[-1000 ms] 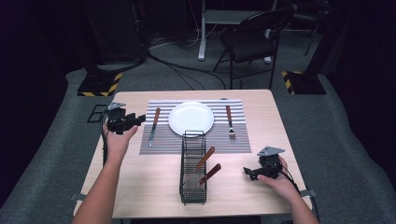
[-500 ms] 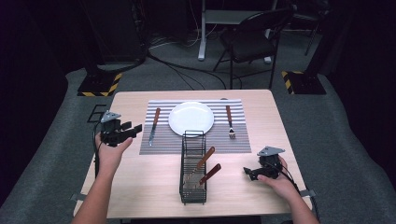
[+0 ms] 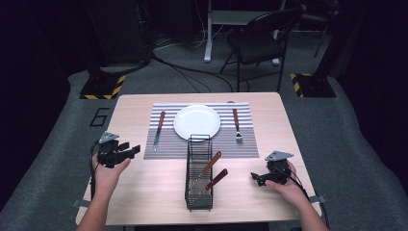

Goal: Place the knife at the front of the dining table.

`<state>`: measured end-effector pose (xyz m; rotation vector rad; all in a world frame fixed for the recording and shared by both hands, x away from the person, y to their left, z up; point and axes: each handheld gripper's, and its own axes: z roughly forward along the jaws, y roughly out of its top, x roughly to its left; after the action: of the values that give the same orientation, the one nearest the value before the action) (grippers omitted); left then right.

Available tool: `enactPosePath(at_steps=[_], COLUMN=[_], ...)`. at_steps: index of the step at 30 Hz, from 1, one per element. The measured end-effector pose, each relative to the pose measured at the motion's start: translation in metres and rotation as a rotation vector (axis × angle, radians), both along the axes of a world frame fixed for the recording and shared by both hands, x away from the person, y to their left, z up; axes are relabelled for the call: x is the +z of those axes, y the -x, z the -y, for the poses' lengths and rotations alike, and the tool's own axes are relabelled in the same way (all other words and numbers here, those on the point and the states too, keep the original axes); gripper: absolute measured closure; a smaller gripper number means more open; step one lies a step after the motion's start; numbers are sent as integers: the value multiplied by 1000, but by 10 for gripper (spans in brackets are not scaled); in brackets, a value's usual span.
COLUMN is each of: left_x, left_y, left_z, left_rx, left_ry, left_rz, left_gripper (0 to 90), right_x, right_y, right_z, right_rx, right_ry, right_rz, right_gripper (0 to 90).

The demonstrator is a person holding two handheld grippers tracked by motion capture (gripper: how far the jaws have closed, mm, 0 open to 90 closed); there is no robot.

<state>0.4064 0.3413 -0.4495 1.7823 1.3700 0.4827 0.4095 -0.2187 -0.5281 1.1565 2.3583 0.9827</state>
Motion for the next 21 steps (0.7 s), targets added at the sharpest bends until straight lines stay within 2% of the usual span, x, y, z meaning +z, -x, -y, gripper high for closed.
enactPosePath(at_steps=[3, 5, 15, 19, 21], left_x=[-10, -16, -35, -44, -48], left_y=[5, 8, 18, 19, 19], left_z=[-3, -4, -16, -26, -30], left_rx=[-4, 1, 19, 52, 68], left_ry=[7, 3, -25, -33, -66], left_rz=[-31, -35, -17, -22, -35], left_gripper=[448, 448, 424, 418, 418], right_x=[0, 0, 0, 0, 0], right_y=[0, 0, 0, 0, 0], right_z=[0, 0, 0, 0, 0], right_rx=[0, 0, 0, 0, 0], right_ry=[0, 0, 0, 0, 0], right_rz=[0, 0, 0, 0, 0], right_gripper=[0, 0, 0, 0, 0])
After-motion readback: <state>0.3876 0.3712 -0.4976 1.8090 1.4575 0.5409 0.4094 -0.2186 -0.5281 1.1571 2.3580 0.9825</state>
